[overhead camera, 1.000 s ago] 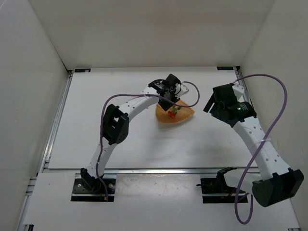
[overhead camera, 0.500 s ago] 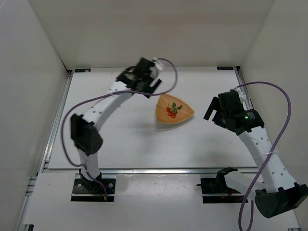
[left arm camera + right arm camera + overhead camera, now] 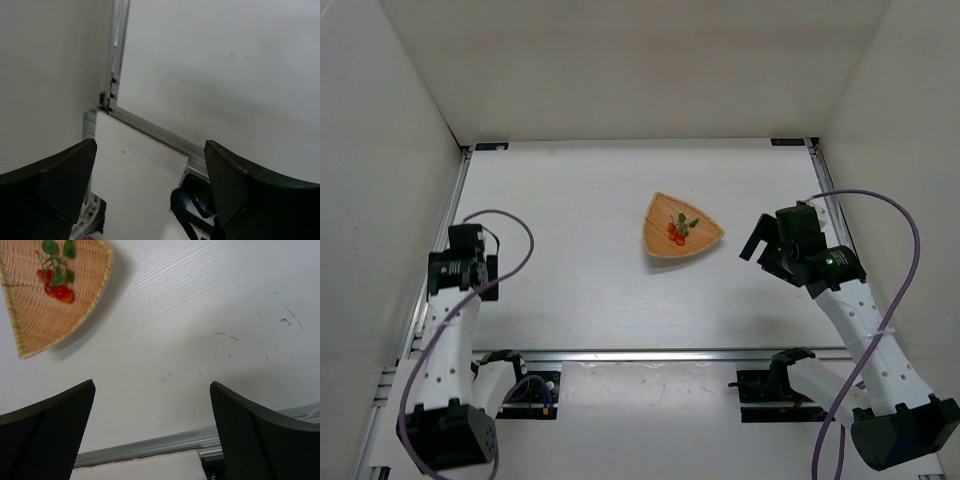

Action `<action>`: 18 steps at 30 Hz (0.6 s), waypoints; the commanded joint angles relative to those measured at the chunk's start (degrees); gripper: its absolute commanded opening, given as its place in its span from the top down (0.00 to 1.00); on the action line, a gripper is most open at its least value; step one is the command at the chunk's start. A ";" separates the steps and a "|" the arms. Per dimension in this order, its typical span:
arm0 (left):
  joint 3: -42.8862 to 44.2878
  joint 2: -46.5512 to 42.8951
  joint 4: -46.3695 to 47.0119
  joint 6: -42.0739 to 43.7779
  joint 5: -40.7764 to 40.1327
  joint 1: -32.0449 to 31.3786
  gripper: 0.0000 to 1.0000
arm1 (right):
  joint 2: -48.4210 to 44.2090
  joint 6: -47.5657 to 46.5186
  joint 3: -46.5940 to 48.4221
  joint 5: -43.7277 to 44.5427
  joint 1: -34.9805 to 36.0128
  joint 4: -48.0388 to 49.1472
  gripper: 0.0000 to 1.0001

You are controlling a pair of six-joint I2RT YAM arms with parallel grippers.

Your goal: Place and organize the fake fruits in the fruit bowl

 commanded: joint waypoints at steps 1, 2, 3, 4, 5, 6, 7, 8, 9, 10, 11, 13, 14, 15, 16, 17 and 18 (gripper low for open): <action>-4.54 -8.78 -3.37 -2.70 3.23 1.54 0.00 | 1.19 1.34 0.46 -2.52 -0.33 4.57 0.00; -5.07 -10.28 -4.68 -2.70 3.94 2.33 0.00 | 2.15 1.34 0.99 -3.04 -0.33 4.57 0.00; -5.60 -12.99 -5.22 -1.31 3.95 2.95 0.00 | 2.77 1.34 0.99 -3.05 -0.33 5.09 0.00; -6.13 -14.15 -5.74 -0.78 3.95 3.48 0.00 | 2.77 1.34 0.99 -3.83 -0.33 5.10 0.00; -6.13 -15.20 -6.36 -0.25 3.95 3.48 0.00 | 3.30 1.34 0.99 -3.84 -0.33 5.10 0.00; -6.13 -17.30 -6.36 0.28 3.42 3.48 0.00 | 3.30 1.34 0.99 -3.84 -0.33 5.62 0.00; -6.13 -18.19 -6.89 0.98 3.42 3.48 0.00 | 3.30 1.34 0.99 -3.84 -0.33 5.63 0.00; -6.13 -18.98 -6.89 0.99 2.90 3.48 0.00 | 3.30 1.34 0.99 -4.36 -0.33 5.63 0.00; -6.13 -20.21 -7.50 0.99 2.89 3.48 0.00 | 3.30 1.34 0.99 -4.37 -0.33 5.63 0.00; -6.13 -20.22 -8.20 0.99 2.89 3.48 0.00 | 3.30 1.34 0.99 -4.37 -0.33 5.63 0.00; -6.13 -20.92 -8.21 0.99 2.89 3.48 0.00 | 2.78 1.34 0.30 -4.37 -0.33 5.63 0.00; -6.83 -20.93 -8.91 0.99 2.89 3.48 0.00 | 2.16 1.34 -0.49 -4.90 -0.33 5.63 0.00; -6.83 -20.93 -9.52 0.47 2.89 3.48 0.00 | 1.38 1.34 -1.29 -5.42 -0.33 5.63 0.00; -6.83 -20.93 -9.53 0.46 2.37 3.48 0.00 | 1.37 1.34 -1.29 -5.42 -0.33 5.63 0.00; -6.83 -21.45 -9.53 -0.06 2.36 3.48 0.00 | 0.58 1.34 -2.08 -5.42 -0.33 6.15 0.00; -6.83 -21.45 -9.53 -0.07 2.36 3.48 0.00 | -0.56 1.34 -2.08 -5.42 -0.33 6.85 0.00; -6.83 -21.45 -10.05 -0.07 2.36 3.48 0.00 | -1.26 1.34 -3.48 -5.42 -0.33 7.64 0.00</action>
